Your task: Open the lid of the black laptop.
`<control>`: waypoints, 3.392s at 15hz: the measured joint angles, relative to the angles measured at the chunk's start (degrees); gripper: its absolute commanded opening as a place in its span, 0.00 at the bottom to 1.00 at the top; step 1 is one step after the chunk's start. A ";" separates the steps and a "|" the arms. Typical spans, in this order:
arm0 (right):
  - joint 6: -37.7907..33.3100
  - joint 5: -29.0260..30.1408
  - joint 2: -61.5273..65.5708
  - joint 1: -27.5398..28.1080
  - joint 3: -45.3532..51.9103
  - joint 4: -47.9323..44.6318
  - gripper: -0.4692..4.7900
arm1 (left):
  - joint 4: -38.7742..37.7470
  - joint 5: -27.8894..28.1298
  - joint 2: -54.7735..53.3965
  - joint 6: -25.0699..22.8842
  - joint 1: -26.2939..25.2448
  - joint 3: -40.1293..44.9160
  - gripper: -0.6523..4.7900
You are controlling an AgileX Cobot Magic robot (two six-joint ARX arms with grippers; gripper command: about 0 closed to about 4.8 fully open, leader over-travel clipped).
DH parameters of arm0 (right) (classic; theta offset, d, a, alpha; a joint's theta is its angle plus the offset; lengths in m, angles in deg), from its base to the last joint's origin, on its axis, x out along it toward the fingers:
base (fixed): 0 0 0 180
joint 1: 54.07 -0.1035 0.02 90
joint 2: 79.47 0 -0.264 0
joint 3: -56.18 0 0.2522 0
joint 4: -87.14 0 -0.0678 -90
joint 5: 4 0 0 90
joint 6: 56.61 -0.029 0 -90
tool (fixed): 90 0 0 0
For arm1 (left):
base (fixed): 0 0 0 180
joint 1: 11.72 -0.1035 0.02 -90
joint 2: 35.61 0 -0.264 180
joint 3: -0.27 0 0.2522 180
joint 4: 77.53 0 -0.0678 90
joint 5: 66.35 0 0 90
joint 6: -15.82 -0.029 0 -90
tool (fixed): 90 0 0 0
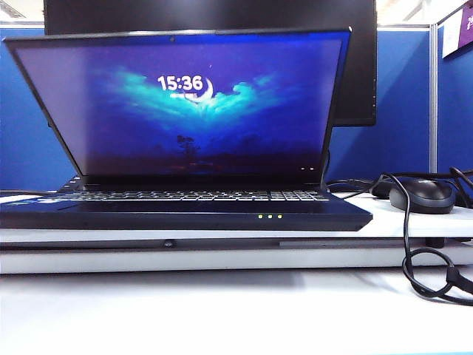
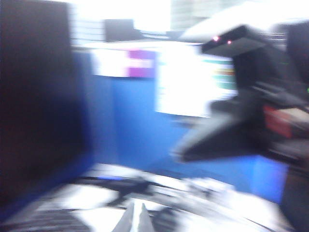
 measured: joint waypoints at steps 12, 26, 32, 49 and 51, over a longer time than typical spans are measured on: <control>9.49 -12.15 8.63 -5.79 0.04 29.46 0.09 | -42.18 19.08 -9.62 -14.43 0.07 -0.04 0.11; 7.85 -39.63 13.49 -5.75 0.07 19.28 0.09 | -26.16 49.77 -10.69 -0.61 0.07 -0.02 0.11; 7.52 -46.01 14.08 -5.70 0.13 13.20 0.09 | -20.09 51.32 -10.73 0.50 0.07 0.02 0.11; 7.52 -45.33 16.11 -0.07 0.15 -0.70 0.09 | 0.11 52.68 -14.62 1.42 0.07 -0.26 0.11; 7.52 -45.05 17.94 -0.07 0.15 -2.54 0.09 | -2.43 51.76 -12.83 1.42 0.07 0.02 0.11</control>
